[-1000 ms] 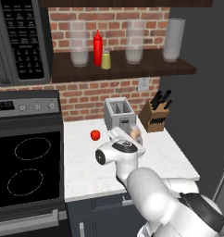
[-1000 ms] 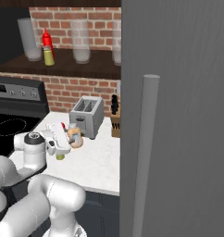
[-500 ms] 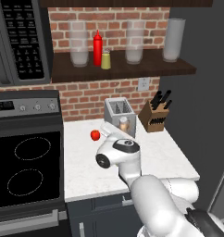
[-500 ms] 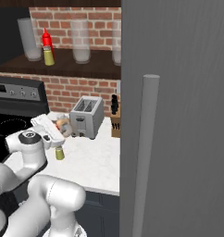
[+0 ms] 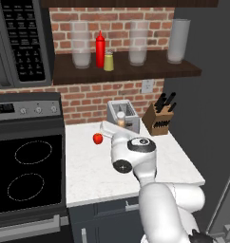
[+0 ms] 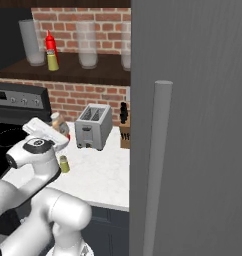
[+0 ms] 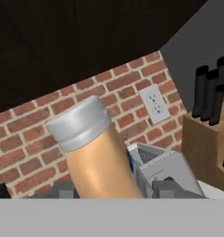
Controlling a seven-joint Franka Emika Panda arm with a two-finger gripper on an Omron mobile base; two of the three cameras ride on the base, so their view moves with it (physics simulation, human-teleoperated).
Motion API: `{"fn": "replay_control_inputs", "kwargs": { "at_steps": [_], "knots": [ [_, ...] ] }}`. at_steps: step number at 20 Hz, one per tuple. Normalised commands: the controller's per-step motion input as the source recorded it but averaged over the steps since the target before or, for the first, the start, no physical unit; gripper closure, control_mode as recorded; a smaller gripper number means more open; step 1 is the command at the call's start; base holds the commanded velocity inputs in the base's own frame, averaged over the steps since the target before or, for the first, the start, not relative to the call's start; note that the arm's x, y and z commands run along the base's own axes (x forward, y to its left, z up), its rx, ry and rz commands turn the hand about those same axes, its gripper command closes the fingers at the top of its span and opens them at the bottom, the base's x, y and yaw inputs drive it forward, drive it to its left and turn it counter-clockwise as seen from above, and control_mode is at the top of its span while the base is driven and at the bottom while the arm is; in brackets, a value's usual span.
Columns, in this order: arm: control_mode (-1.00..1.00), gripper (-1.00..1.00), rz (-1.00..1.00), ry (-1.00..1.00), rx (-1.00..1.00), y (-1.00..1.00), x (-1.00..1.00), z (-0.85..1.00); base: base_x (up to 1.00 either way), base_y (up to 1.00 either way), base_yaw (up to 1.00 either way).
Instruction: Put the shaker and condiment bottle from the counter next to their counterparts in the cabinet.
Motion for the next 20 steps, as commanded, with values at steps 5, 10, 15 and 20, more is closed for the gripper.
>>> {"fn": "replay_control_inputs", "kwargs": {
  "at_steps": [5,10,15,20],
  "knots": [
    [-1.0,1.0,0.36,-0.12,0.01,-0.23,0.0,0.05,0.0,0.0,0.0],
    [-1.0,1.0,0.34,-0.07,0.02,-0.23,0.0,0.03,0.0,0.0,0.0],
    [-1.0,1.0,0.32,-0.06,0.01,-0.18,0.0,0.04,0.0,0.0,0.0],
    [-1.0,1.0,0.27,-0.01,0.0,-0.15,0.0,0.03,0.0,0.0,0.0]
  ]
}}
